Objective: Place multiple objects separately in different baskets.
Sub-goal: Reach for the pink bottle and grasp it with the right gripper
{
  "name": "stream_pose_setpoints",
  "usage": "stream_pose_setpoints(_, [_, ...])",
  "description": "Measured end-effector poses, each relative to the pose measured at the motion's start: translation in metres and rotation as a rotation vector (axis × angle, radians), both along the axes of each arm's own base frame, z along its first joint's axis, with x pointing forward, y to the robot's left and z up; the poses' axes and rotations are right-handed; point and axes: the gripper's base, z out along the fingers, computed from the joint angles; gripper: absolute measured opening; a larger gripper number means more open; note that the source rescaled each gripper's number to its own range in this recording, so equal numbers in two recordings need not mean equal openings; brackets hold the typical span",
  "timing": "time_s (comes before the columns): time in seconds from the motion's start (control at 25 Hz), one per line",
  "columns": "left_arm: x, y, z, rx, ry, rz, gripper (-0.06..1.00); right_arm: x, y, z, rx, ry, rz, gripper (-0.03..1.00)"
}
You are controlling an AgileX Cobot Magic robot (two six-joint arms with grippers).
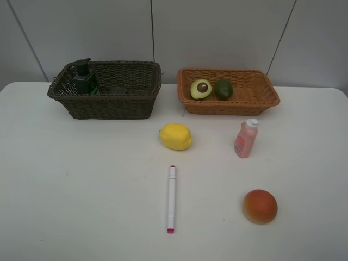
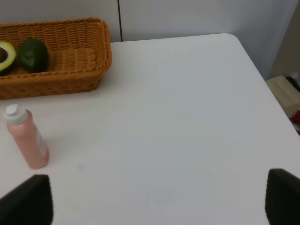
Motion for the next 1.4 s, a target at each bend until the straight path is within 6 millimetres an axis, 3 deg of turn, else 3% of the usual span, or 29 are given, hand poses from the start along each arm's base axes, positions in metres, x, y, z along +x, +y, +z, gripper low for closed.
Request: stream_pose_setpoints(1.4, [0.0067,-0.0007,-0.003,-0.004,-0.04,0.003,1.0,0.0,0.0,0.0,0.0,0.0,0.0,1.0])
